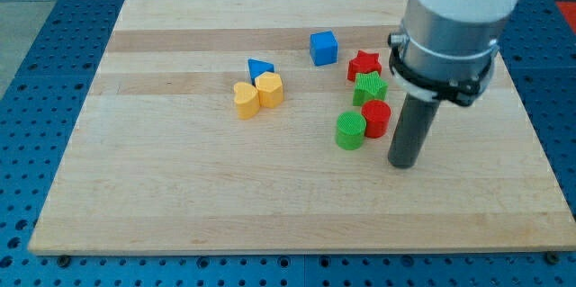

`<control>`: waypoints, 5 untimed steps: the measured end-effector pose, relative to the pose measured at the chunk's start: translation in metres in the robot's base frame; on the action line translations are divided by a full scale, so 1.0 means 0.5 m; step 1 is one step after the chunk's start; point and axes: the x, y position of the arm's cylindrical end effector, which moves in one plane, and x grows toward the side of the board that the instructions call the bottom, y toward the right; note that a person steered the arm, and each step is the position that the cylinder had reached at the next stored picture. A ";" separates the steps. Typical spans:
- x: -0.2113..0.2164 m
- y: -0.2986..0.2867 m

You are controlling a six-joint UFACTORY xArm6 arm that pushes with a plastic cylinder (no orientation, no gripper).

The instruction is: Place the green circle below the red circle

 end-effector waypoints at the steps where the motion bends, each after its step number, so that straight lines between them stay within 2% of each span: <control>1: -0.059 -0.029; 2: -0.069 -0.066; 3: -0.005 -0.031; 4: 0.057 -0.094; 5: 0.024 -0.218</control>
